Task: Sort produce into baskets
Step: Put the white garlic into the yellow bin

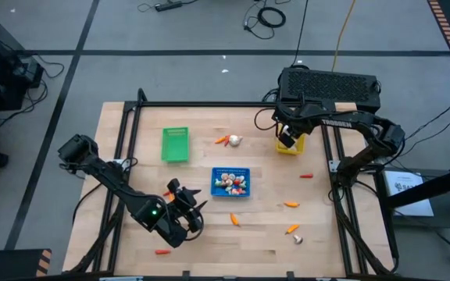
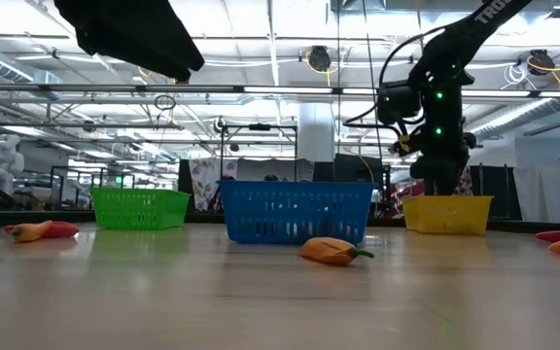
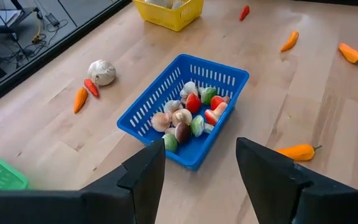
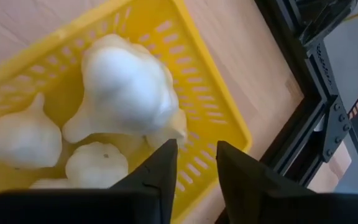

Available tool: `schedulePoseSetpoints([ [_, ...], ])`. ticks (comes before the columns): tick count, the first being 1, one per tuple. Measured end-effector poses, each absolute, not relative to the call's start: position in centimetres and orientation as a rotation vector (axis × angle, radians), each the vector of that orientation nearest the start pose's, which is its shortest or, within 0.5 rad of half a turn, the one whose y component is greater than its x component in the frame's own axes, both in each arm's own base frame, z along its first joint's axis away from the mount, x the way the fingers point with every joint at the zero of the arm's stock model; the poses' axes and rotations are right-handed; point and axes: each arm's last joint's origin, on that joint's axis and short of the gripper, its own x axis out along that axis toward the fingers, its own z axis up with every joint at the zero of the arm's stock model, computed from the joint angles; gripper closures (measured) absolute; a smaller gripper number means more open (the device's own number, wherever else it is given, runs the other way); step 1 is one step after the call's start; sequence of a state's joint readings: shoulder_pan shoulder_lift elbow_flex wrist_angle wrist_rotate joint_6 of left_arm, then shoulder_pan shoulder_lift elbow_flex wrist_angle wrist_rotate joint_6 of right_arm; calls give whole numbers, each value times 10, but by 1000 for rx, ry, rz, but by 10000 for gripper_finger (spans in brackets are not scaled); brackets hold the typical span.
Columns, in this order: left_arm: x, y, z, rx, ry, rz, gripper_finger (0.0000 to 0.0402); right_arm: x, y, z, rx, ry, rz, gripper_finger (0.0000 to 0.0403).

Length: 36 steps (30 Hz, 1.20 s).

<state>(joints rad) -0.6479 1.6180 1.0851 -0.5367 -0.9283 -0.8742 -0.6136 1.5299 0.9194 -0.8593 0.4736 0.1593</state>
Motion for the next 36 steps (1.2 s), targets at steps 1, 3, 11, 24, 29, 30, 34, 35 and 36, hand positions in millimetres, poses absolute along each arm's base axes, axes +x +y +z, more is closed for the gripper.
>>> schedulePoseSetpoints([
  [1,265,-172,220,-67,564,536,196,200,-157,184,224,1463,-996,296],
  [3,265,-171,220,-63,567,537,196,200,-157,188,226,1483,-989,285],
  [11,264,-167,218,-41,589,553,196,221,-164,249,374,1383,-815,263],
  [24,239,-157,218,-6,555,726,197,288,-119,224,12,902,-146,263],
  [29,232,-145,198,-42,573,787,199,286,-109,197,-113,836,-93,264],
  [30,232,-142,195,-44,582,795,199,285,-109,194,-118,818,-97,264],
  [34,233,-130,183,-80,591,836,199,283,-112,183,-142,775,-159,264],
  [35,234,-128,181,-88,592,840,199,283,-113,182,-145,766,-161,264],
  [36,235,-126,180,-96,597,844,199,285,-113,181,-152,746,-167,264],
])
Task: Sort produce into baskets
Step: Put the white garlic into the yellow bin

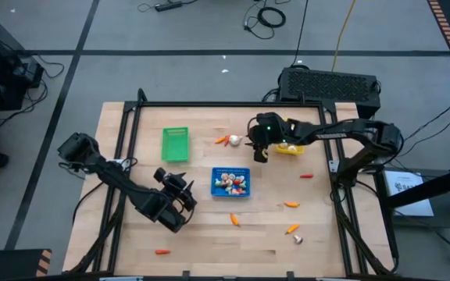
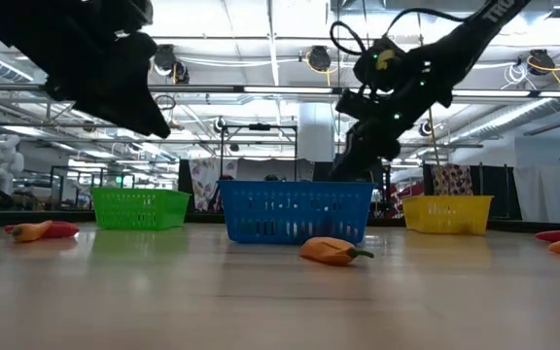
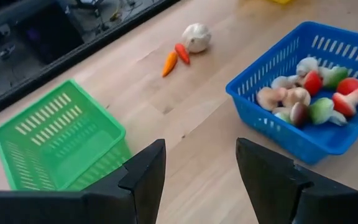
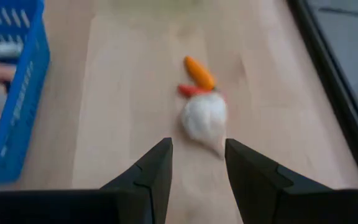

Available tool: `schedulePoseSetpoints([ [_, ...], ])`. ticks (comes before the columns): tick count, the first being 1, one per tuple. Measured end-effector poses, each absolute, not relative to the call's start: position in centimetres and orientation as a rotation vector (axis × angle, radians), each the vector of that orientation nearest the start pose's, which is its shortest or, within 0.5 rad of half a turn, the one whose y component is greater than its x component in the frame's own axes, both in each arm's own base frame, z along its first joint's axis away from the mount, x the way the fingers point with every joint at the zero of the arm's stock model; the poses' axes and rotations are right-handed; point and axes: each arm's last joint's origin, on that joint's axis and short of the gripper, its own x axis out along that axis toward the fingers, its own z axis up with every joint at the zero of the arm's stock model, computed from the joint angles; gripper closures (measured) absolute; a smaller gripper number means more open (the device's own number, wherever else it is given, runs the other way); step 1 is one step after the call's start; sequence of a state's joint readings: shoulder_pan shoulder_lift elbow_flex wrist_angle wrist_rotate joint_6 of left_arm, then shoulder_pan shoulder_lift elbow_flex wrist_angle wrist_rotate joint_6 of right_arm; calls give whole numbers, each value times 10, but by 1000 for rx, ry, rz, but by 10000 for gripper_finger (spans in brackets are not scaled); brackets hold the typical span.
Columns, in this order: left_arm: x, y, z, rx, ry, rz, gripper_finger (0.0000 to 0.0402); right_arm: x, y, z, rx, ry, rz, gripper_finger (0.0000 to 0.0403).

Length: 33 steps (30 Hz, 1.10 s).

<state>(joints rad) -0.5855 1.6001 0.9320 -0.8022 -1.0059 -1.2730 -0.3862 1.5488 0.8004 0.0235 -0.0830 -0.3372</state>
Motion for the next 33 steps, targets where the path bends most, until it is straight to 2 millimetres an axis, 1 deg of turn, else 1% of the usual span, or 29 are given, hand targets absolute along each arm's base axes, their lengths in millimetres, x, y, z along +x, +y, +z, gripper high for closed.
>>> schedulePoseSetpoints([
  [2,236,-124,179,-101,609,848,199,289,-114,177,-145,734,-171,264],
  [7,238,-123,184,-94,610,824,199,300,-119,148,-123,761,-174,264],
  [9,238,-123,187,-94,603,816,199,304,-121,136,-142,772,-181,264],
  [11,237,-123,188,-92,604,816,199,306,-124,130,-180,790,-231,264],
  [14,237,-123,188,-86,607,814,199,307,-129,125,-237,803,-304,264],
  [18,237,-122,188,-70,615,813,199,307,-132,120,-260,824,-295,258],
  [22,238,-121,188,-68,617,817,199,311,-139,115,-250,859,-292,242],
  [25,240,-117,187,-72,623,827,199,319,-147,118,-251,881,-293,224],
  [28,241,-115,187,-79,633,834,199,330,-154,119,-249,952,-262,209],
  [33,242,-113,187,-75,648,829,199,348,-168,122,-192,1044,-136,201],
])
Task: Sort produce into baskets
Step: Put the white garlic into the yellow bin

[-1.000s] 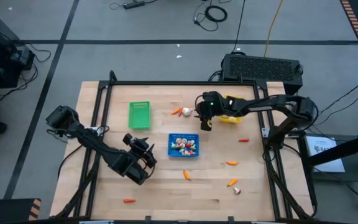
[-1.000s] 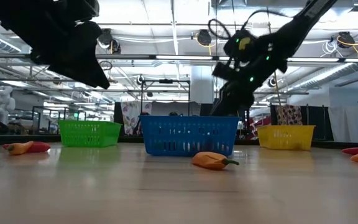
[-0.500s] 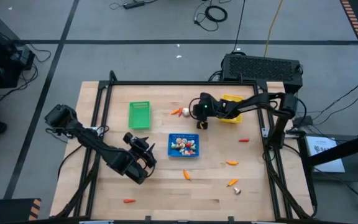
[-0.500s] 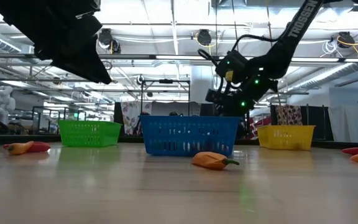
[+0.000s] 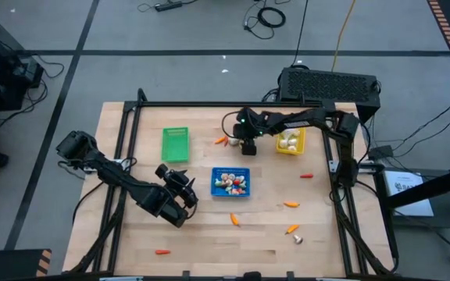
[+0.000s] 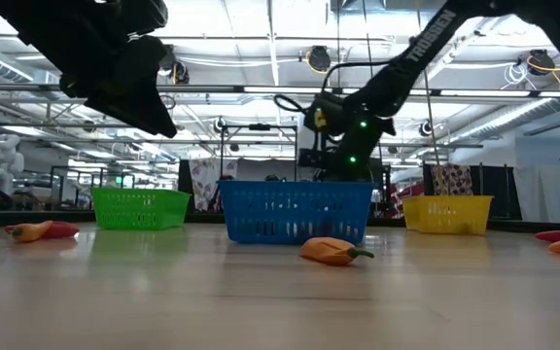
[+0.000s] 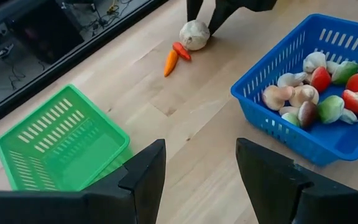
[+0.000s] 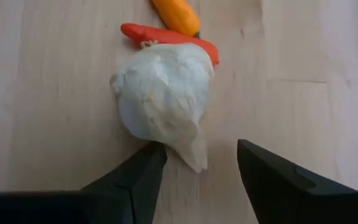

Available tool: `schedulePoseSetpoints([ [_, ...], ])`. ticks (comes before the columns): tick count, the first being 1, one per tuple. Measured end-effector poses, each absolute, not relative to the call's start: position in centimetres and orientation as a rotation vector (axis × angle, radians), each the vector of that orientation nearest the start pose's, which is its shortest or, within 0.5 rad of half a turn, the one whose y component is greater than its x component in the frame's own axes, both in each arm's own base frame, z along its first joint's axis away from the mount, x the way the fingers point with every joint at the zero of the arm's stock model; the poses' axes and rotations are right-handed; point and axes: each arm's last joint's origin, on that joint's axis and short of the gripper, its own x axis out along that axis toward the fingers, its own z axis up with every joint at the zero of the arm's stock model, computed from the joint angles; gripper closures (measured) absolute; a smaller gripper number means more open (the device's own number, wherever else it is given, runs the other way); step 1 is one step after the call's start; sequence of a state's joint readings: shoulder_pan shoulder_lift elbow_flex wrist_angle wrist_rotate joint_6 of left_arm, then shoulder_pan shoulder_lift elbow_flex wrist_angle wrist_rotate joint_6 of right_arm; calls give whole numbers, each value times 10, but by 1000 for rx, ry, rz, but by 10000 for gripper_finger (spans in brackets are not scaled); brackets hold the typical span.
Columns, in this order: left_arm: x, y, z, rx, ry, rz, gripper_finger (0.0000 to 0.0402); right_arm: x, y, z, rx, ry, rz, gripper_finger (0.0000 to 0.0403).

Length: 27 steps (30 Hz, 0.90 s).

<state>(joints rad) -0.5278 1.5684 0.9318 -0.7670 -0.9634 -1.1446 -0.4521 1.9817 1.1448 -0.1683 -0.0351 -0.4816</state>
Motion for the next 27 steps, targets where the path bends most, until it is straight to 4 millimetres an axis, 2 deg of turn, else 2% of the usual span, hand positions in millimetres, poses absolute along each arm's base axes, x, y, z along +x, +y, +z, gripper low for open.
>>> schedulePoseSetpoints([
  [3,242,-113,187,-74,650,829,199,356,-172,124,-179,1076,-113,212],
  [6,242,-113,187,-73,650,828,199,360,-174,127,-172,1083,-101,242],
  [15,242,-114,187,-69,652,826,199,357,-171,132,-161,1108,-94,386],
  [21,242,-114,187,-72,651,828,199,351,-166,144,-157,1140,-92,390],
  [27,242,-114,187,-73,649,826,199,337,-160,184,-150,1119,-135,399],
])
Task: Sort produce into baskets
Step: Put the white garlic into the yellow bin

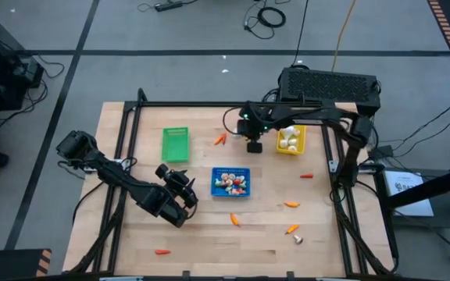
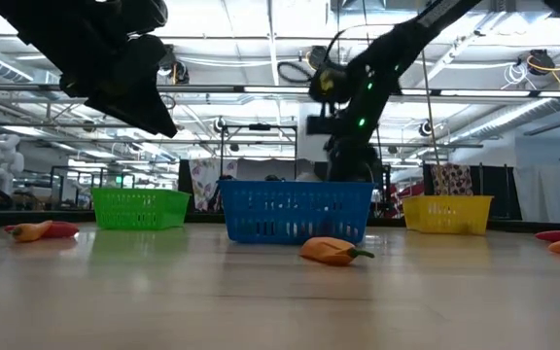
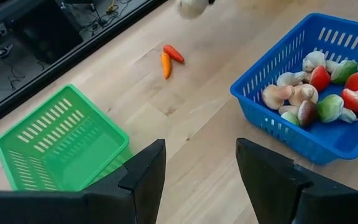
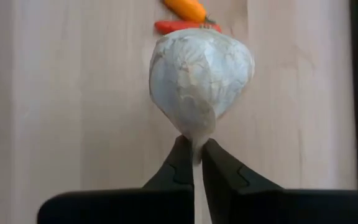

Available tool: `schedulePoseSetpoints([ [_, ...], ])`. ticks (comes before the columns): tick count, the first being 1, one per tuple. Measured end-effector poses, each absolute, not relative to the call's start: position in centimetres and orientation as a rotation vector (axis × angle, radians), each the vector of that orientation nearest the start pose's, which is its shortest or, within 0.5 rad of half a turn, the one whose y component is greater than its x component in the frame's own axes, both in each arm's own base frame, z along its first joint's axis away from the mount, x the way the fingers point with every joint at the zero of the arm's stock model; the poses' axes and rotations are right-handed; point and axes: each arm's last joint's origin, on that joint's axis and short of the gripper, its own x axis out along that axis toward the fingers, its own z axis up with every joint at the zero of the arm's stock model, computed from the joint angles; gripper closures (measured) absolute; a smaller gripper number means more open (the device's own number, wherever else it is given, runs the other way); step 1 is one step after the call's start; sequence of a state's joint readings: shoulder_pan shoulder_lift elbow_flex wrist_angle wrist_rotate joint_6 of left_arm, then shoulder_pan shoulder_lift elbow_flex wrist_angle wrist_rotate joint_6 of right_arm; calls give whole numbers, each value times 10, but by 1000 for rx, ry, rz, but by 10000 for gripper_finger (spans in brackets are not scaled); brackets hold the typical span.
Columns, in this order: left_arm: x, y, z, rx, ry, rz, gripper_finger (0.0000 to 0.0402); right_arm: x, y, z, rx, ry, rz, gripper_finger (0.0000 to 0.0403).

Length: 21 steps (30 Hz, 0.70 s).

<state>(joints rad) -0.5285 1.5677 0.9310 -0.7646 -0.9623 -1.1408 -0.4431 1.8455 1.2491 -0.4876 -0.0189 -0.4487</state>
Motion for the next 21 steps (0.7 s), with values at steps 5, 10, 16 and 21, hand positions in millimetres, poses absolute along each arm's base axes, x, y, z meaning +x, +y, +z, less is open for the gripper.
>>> schedulePoseSetpoints([
  [5,242,-114,187,-83,667,816,199,310,-149,221,-68,1168,-165,400],
  [10,242,-115,186,-97,682,807,199,274,-141,246,76,1286,-270,400],
  [16,244,-117,187,-120,666,794,199,244,-134,255,211,1467,-515,400],
  [21,246,-119,187,-130,663,773,199,232,-132,252,267,1568,-633,400],
])
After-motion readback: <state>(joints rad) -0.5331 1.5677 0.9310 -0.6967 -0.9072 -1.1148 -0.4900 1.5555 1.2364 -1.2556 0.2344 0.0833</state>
